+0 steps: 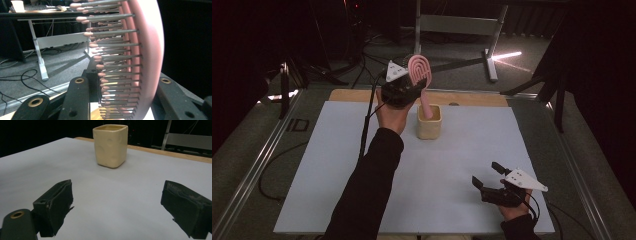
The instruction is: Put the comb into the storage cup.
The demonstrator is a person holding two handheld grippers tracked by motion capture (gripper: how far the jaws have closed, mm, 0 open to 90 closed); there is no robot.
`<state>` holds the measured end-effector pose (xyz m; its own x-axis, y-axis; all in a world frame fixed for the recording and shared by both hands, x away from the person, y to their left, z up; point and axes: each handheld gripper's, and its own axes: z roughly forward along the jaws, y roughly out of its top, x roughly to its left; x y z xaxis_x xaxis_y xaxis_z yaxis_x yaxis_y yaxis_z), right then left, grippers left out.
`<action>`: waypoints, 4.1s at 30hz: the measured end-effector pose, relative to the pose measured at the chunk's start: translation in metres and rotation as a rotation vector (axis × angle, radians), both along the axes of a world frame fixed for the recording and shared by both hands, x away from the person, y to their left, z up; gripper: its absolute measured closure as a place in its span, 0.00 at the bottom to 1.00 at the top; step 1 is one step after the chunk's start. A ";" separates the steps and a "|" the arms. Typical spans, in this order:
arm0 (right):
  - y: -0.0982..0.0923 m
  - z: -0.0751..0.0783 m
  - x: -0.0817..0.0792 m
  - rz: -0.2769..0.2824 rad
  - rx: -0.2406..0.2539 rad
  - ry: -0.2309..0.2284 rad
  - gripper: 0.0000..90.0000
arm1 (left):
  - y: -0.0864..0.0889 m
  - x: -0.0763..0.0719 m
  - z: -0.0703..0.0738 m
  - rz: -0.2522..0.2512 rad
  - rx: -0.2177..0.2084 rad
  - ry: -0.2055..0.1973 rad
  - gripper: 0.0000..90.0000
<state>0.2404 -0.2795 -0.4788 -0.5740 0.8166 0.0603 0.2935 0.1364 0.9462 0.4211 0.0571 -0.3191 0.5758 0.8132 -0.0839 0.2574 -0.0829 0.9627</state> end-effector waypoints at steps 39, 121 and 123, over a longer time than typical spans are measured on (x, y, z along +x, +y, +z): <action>-0.003 -0.001 0.002 -0.012 0.018 0.005 0.12 | -0.020 0.016 -0.015 0.047 0.013 0.002 0.71; -0.002 -0.001 0.003 -0.014 0.020 0.005 0.12 | -0.032 0.021 -0.034 0.064 -0.001 0.035 0.71; -0.002 -0.001 0.003 -0.013 0.018 0.005 0.12 | -0.033 0.021 -0.036 0.064 0.003 0.039 0.71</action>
